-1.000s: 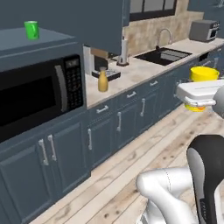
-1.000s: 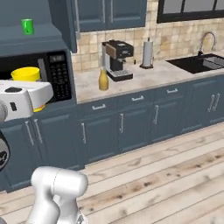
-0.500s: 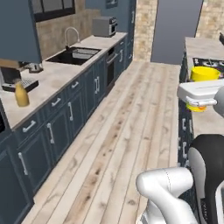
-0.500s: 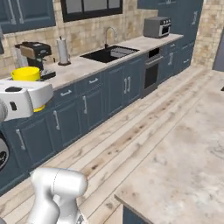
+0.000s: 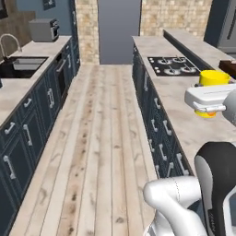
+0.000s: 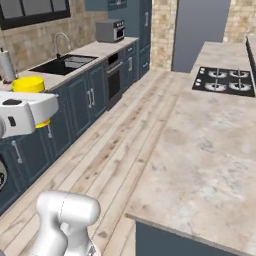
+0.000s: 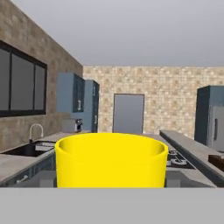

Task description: There is a tray on the dining counter. Grab the cup, mug, and pitcher and place them on the tray. The pitcher may be placed next to the tray if it cannot fit the tray.

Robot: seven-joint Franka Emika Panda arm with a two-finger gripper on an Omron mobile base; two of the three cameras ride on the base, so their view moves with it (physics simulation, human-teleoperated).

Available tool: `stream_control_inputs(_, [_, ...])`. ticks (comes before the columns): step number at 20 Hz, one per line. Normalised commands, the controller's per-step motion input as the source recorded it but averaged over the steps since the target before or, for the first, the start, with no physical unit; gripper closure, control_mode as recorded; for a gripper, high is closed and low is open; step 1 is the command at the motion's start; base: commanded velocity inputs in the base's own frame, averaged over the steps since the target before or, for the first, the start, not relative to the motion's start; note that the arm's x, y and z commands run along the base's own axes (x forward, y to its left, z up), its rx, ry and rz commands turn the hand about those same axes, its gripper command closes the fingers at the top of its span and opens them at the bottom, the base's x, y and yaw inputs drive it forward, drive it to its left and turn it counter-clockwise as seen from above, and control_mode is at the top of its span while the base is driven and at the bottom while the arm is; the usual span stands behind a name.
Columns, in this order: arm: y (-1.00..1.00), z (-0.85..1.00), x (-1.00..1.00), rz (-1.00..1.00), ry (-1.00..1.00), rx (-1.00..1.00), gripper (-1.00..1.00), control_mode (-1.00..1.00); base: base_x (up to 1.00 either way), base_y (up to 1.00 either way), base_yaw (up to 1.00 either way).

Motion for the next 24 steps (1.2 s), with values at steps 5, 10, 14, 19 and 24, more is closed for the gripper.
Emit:
stream_control_inputs(5, [0.0, 0.0, 0.0, 0.0, 0.0, 0.0, 1.0, 1.0, 0.0, -0.03, -0.47])
stream_control_inputs(10, [0.0, 0.0, 0.0, 0.0, 0.0, 0.0, 1.0, 1.0, -0.4, -0.44, -0.41])
stream_control_inputs(14, [0.0, 0.0, 0.0, 0.0, 0.0, 0.0, 1.0, 1.0, -0.71, -0.96, -0.32])
stream_control_inputs(19, [0.0, 0.0, 0.0, 0.0, 0.0, 0.0, 1.0, 1.0, -0.57, -0.86, -0.07])
stream_control_inputs(24, [0.0, 0.0, 0.0, 0.0, 0.0, 0.0, 1.0, 1.0, -0.61, -0.42, -0.04])
